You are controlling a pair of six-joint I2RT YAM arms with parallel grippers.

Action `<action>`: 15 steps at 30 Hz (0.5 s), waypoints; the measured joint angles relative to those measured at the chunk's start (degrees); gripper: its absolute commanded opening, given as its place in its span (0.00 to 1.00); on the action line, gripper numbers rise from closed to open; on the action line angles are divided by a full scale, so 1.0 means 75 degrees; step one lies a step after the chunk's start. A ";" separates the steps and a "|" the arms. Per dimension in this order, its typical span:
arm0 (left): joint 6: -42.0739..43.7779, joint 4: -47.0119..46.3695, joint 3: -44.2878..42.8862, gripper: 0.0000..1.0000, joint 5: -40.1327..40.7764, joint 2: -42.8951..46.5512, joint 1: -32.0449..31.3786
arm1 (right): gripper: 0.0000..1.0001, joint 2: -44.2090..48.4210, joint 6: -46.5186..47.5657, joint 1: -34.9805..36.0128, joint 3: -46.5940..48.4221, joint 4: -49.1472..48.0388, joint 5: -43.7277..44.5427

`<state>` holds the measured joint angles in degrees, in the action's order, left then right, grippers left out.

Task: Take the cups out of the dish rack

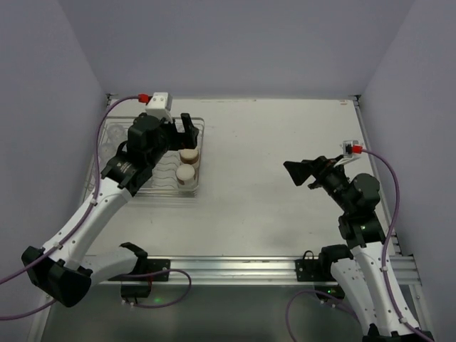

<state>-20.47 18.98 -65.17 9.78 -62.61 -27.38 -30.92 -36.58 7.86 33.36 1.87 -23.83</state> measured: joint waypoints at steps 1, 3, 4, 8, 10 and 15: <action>-0.0006 0.0006 -0.0029 1.00 0.0070 -0.0207 0.0000 | 0.99 0.0026 0.0000 0.0000 -0.0050 0.0009 0.0000; -0.0023 0.0017 -0.0082 1.00 0.0149 -0.0510 0.0000 | 0.99 0.0050 0.0000 0.0000 -0.0134 0.0006 -0.0026; -0.0050 0.0012 -0.0105 1.00 0.0210 -0.0694 0.0003 | 0.99 0.0076 0.0000 0.0000 -0.0166 0.0006 -0.0038; -0.0210 0.0000 -0.0478 1.00 0.0353 -0.1600 0.0239 | 0.98 0.0119 0.0006 0.0000 -0.0230 -0.0003 -0.0073; -0.0344 -0.0038 -0.0737 1.00 0.0306 -0.2124 0.0606 | 0.98 0.0122 0.0012 0.0000 -0.0256 -0.0009 -0.0128; -0.0539 -0.0023 -0.0997 1.00 0.0323 -0.3110 0.1384 | 0.97 0.0099 0.0012 0.0000 -0.0402 -0.0087 -0.0178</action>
<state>-24.51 18.81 -72.64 12.21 -85.93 -16.99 -30.17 -36.49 7.86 30.35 1.21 -25.17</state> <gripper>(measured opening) 0.997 0.974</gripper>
